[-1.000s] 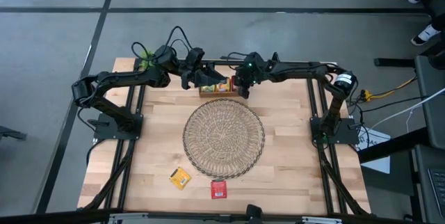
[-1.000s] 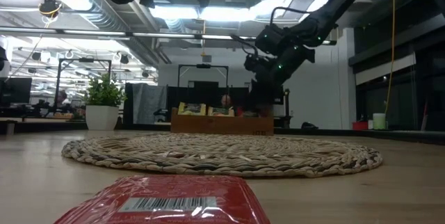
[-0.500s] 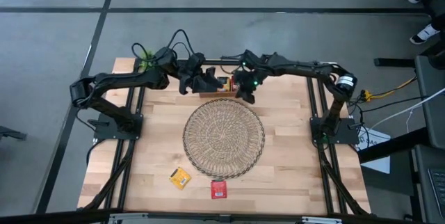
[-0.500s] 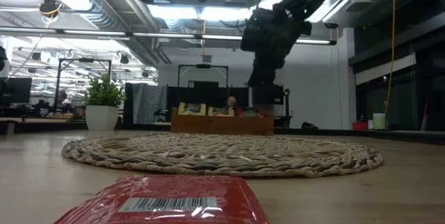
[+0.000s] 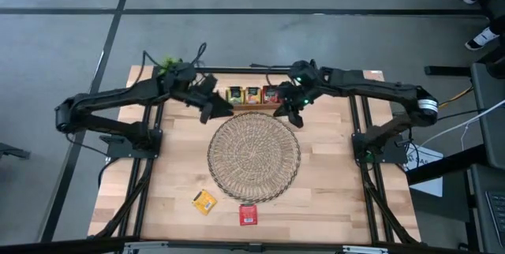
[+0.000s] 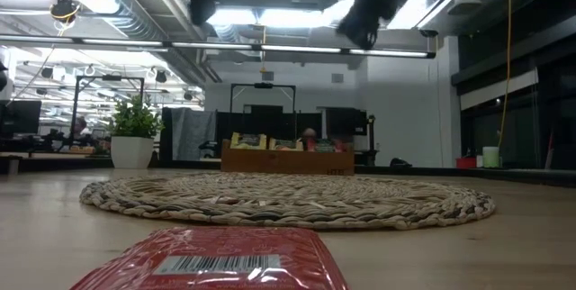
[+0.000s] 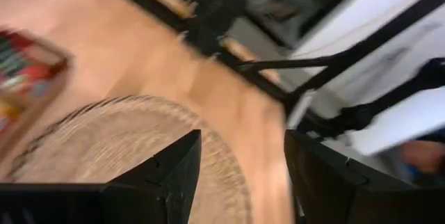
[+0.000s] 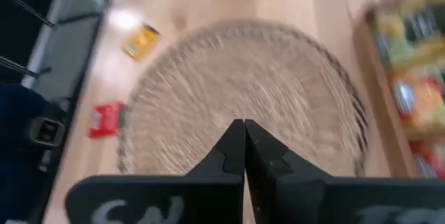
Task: Pick & Place Tea
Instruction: Put the orange tea bag into the middle of the wooden organizer
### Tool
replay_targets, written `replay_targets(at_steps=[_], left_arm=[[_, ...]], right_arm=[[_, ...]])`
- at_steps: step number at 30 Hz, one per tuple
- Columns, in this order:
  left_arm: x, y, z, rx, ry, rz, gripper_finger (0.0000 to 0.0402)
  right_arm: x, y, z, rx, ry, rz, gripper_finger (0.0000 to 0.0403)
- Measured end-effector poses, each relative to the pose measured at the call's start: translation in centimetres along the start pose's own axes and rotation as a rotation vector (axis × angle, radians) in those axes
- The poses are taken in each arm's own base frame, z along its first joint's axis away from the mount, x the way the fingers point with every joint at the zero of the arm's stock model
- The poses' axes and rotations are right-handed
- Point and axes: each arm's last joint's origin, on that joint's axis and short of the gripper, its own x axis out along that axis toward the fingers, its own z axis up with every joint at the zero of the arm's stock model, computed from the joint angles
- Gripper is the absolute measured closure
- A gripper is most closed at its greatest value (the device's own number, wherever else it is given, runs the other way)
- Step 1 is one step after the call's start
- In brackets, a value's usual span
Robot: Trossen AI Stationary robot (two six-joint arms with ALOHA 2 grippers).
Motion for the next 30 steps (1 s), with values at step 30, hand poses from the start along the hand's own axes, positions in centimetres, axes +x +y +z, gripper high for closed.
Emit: replay_targets(at_steps=[30], left_arm=[[-2.6, -11.2, -14.5, 0.133, 0.630, 0.065, 0.0199]], right_arm=[[0.6, 11.1, 1.9, 0.100, -0.282, -0.020, 0.0398]])
